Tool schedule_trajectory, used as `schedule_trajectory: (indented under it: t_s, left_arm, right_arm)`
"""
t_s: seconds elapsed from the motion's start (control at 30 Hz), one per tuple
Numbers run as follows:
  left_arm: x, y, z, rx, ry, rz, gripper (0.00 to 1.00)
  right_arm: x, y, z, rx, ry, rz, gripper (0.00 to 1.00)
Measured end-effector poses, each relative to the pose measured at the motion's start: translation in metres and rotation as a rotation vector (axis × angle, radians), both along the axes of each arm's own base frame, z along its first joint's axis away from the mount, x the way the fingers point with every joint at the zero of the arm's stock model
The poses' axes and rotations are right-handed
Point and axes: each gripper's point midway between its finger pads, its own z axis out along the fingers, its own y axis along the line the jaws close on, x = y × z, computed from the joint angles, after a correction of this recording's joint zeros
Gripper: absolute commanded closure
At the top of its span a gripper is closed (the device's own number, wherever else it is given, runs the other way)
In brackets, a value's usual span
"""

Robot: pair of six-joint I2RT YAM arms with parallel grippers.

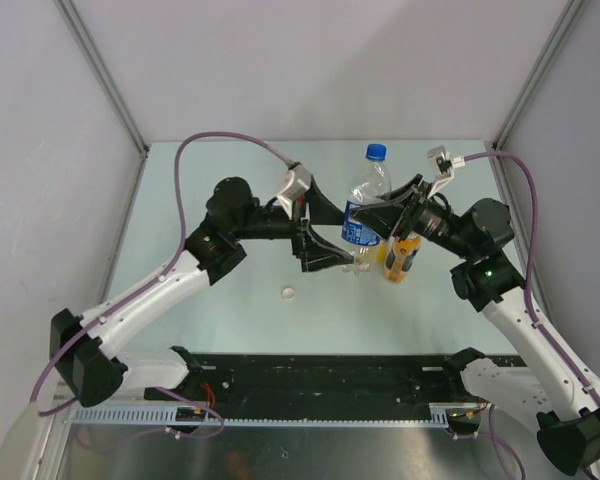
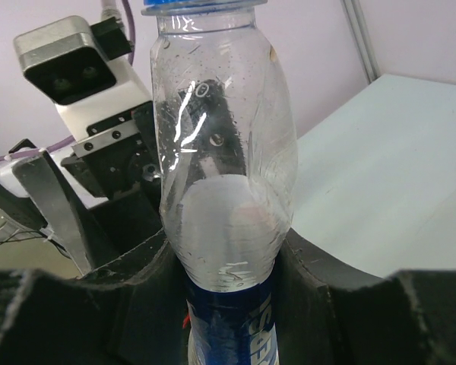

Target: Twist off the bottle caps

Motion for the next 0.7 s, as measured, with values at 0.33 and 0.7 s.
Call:
schedule_trajectory:
  t_s: [0.33,0.7]
  left_arm:
    - [-0.007,-0.048,-0.017,0.026,0.046,-0.114,0.05]
    - [-0.010,-0.070,-0.024,0.036,0.088,-0.173,0.52]
  right_arm:
    - [-0.006,-0.003,0.007,0.016,-0.010,-0.002,0.65]
    - [-0.008,-0.009,0.011,0.017,-0.031,-0.027,0.60]
